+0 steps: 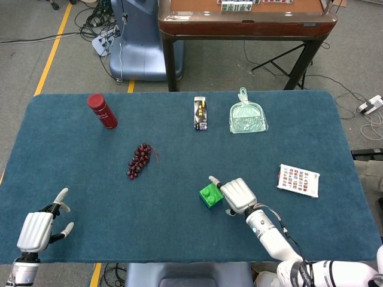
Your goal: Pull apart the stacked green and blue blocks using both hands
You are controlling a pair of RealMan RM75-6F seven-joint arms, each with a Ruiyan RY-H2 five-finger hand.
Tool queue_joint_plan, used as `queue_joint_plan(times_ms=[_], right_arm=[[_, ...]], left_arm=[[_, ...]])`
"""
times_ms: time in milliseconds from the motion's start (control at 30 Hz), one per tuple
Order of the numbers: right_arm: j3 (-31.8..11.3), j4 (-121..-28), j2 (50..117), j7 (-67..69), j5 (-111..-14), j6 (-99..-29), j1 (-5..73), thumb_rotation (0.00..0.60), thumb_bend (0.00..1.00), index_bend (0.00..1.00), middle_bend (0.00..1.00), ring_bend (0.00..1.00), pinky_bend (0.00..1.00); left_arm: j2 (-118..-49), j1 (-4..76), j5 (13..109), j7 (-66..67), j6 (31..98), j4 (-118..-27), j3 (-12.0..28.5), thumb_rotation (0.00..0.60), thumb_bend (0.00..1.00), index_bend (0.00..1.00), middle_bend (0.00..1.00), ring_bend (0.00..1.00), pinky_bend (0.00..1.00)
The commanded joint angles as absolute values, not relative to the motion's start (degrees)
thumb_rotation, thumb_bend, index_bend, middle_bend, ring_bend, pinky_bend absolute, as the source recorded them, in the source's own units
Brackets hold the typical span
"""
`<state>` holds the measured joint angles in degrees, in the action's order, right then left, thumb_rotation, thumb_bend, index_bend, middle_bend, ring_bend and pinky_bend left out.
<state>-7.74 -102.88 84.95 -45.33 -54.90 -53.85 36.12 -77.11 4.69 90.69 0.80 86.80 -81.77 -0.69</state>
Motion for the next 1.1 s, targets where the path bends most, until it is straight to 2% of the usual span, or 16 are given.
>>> queue_joint_plan(times_ms=[33,233,500,900,1100], right_arm=[[-9.0,-104.8,82.5,-45.2,-46.8,-50.1,39.7,0.6,0.0,0.09,0.98,1.0,1.0],[-9.7,-104.6,81.8,-41.3,-44.8,-49.1,42.1,0.6,0.0,0.1,0.99,1.0,1.0],[-10.1,-104.4,80.0,-35.8,-42.4,-46.4,44.9,0.6,0.0,0.18,0.99,1.0,1.0],[-8.3,-104.1,79.2,-36.0,-34.1,-46.7,51.7,0.6,0.0,0.23,0.99,1.0,1.0],[-6.9,-103.5,79.5,-37.1,-30.6,-47.5,54.7,0.6,0.05,0.25,0.99,1.0,1.0]], left_arm=[[-76.9,4.7,90.6,0.8,86.8,-81.9,-0.7,0.6,0.27,0.06,0.44,0.47,0.65],[-76.8,4.6,90.6,0.9,86.6,-82.1,-0.8,0.6,0.27,0.06,0.44,0.47,0.65],[-77.0,4.7,90.6,0.8,86.5,-82.1,-0.8,0.6,0.27,0.06,0.44,0.47,0.65],[-77.3,4.5,90.4,0.5,86.3,-81.6,-1.0,0.6,0.27,0.06,0.44,0.47,0.65],[-77.5,4.4,90.3,0.2,86.3,-81.0,-1.1,0.6,0.27,0.06,0.44,0.47,0.65]])
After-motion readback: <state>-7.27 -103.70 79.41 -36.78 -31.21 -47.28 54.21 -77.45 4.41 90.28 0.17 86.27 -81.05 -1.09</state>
